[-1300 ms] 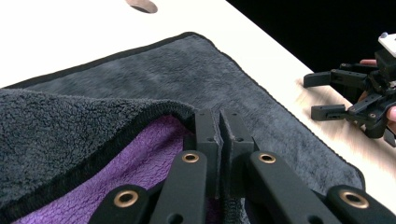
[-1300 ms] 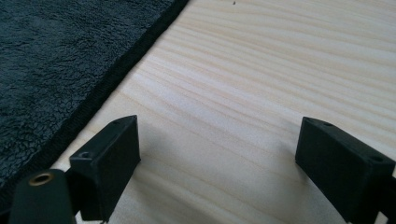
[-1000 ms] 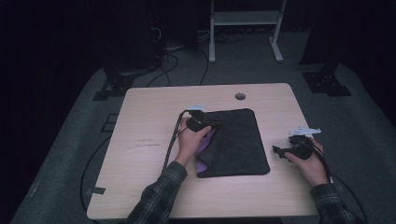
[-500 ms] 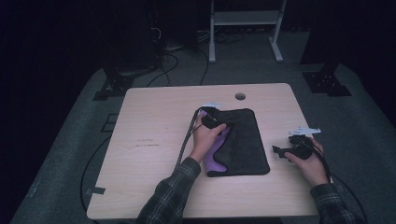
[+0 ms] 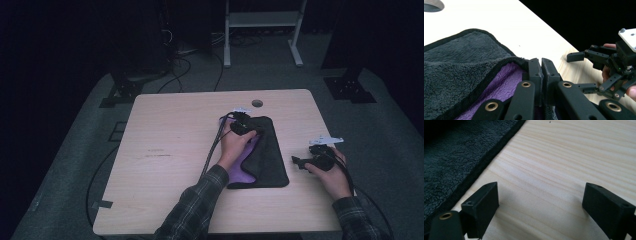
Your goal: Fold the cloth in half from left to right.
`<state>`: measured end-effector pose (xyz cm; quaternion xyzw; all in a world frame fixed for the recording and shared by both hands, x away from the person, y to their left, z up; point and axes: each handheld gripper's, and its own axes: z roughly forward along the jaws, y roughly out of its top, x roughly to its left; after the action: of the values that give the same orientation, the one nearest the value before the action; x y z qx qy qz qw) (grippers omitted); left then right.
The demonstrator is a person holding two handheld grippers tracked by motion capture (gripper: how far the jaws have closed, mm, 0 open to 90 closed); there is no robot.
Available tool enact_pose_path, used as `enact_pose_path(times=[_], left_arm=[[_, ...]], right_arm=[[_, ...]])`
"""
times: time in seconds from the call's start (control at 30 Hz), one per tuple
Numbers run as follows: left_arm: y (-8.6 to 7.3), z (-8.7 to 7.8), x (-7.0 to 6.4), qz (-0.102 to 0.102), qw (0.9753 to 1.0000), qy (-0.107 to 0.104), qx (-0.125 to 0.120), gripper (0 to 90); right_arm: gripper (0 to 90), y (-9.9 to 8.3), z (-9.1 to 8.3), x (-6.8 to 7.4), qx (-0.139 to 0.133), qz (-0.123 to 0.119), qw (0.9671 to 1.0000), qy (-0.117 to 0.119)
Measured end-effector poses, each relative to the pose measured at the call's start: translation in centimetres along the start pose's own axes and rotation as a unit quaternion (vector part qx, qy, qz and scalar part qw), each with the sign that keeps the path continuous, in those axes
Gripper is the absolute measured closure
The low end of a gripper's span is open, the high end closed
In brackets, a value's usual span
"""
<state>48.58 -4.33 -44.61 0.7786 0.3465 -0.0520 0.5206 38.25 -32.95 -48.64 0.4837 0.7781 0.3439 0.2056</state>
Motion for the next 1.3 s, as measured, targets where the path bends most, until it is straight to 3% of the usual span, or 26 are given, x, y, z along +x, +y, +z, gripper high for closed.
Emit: enact_pose_path(times=[0.23,0.6,0.73,0.97,1.13,1.3], left_arm=[[0.4,1.8,-0.7,-0.001,0.9999,-0.009,0.006,86.7],[-0.5,5.3,-0.7,-0.002,0.9986,0.015,0.052,86.2],[-0.8,5.8,-0.8,0.016,0.9972,0.023,0.070,80.5],[-0.2,3.6,-1.6,0.055,0.9960,0.045,0.053,59.9],[-0.2,-0.4,-1.3,0.071,0.9938,0.072,0.045,57.3],[-1.1,-3.9,-0.3,0.081,0.9899,0.105,0.049,54.1]], right_arm=[[12.8,0.0,0.0,0.0,0.000,-0.001,1.0000,0.001],[12.8,0.0,0.0,0.0,0.000,-0.001,1.0000,0.001],[12.8,0.0,0.0,0.0,0.000,-0.001,1.0000,0.002],[12.8,0.0,0.0,0.0,0.000,-0.002,1.0000,0.002],[12.8,0.0,0.0,0.0,0.000,-0.002,1.0000,0.002],[12.8,0.0,0.0,0.0,0.000,-0.002,1.0000,0.002]])
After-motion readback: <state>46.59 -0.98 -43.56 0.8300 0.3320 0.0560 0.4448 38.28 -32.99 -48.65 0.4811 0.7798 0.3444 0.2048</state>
